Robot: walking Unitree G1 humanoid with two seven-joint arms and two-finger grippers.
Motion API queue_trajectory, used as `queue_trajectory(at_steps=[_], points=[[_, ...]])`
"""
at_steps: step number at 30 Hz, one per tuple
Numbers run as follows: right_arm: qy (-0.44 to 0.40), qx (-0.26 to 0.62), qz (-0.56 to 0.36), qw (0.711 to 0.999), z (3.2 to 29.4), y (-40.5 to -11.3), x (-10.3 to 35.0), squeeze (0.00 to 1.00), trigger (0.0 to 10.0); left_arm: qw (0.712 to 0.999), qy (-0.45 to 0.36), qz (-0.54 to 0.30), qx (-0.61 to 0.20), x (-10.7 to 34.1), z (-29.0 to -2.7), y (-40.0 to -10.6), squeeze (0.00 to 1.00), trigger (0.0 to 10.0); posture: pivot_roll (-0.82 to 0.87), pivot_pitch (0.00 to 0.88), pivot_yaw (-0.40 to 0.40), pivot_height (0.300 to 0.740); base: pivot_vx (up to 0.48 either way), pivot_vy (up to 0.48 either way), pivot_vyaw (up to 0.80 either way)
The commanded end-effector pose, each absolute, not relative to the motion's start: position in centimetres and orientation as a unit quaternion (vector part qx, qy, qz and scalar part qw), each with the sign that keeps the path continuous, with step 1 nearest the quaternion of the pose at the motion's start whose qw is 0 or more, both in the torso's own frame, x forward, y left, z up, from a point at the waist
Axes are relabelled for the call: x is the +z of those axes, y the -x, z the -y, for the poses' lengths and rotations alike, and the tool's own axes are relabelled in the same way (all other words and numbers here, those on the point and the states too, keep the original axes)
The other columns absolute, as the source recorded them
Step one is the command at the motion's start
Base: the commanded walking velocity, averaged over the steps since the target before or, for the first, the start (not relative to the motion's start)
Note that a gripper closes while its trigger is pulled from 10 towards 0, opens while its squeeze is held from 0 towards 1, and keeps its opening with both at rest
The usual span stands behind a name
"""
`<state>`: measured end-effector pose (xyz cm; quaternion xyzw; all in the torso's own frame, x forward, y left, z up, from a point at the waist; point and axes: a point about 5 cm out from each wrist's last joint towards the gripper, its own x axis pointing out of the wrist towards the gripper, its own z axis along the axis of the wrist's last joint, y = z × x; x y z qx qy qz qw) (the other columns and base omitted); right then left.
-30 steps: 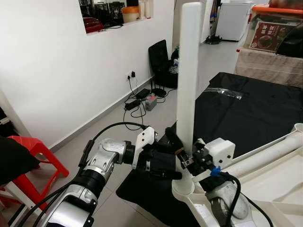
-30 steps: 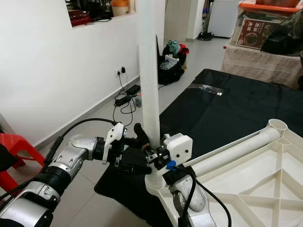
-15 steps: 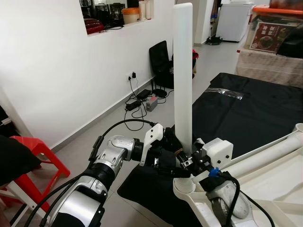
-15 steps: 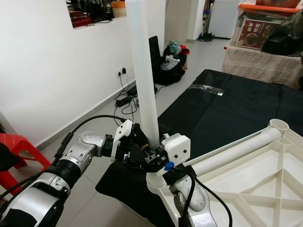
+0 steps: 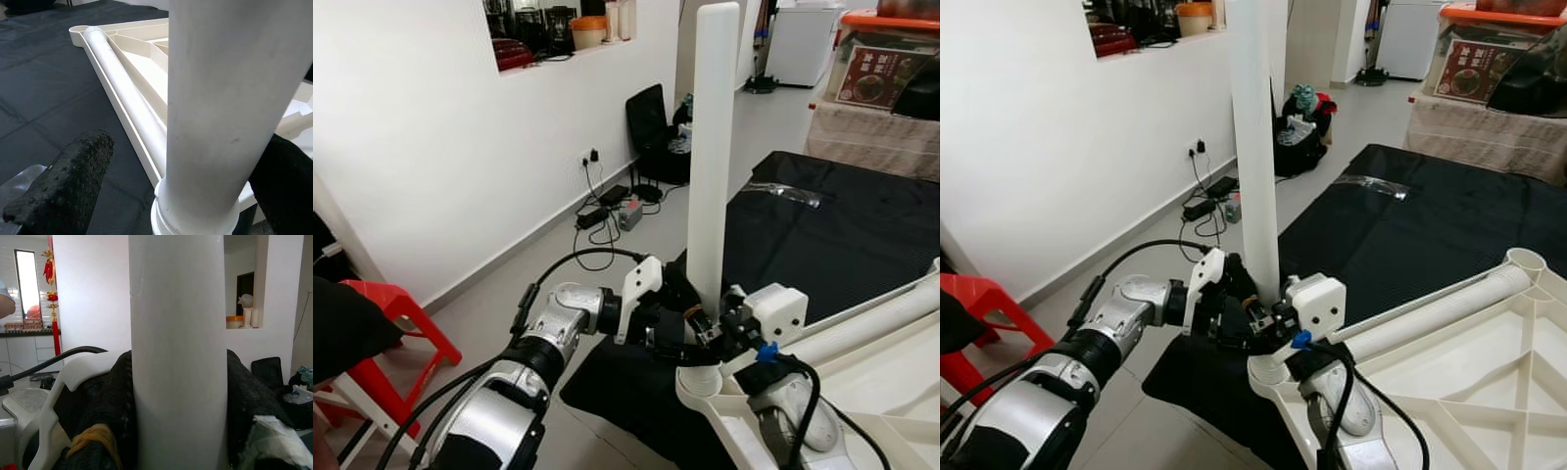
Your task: Building children table
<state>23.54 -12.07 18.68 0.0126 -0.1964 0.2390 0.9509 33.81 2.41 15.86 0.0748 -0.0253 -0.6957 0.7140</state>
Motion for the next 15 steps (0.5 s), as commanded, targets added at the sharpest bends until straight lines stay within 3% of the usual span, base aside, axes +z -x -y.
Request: queue_trajectory(at_steps=[1,6,15], points=[[-0.040,0.287,0.173,0.941,10.1,-23.0,18.0,0.11,10.0,0.732,-0.084,0.058,-0.674,17.6,-1.2,-34.4,0.00,10.0,-0.10,0.000,0.066,0.740,0.000,0.000,0.00],[-0.051,0.277,0.176,0.943,10.3,-23.3,18.5,0.11,10.0,0.740,-0.081,0.072,-0.664,17.9,-1.0,-34.5,0.00,10.0,-0.10,0.000,0.066,0.740,0.000,0.000,0.00],[-0.087,0.212,0.280,0.932,13.5,-26.5,26.0,0.09,10.0,0.754,-0.053,0.142,-0.639,20.6,-2.0,-35.1,0.00,10.0,-0.08,0.000,0.053,0.740,0.000,0.000,0.00]])
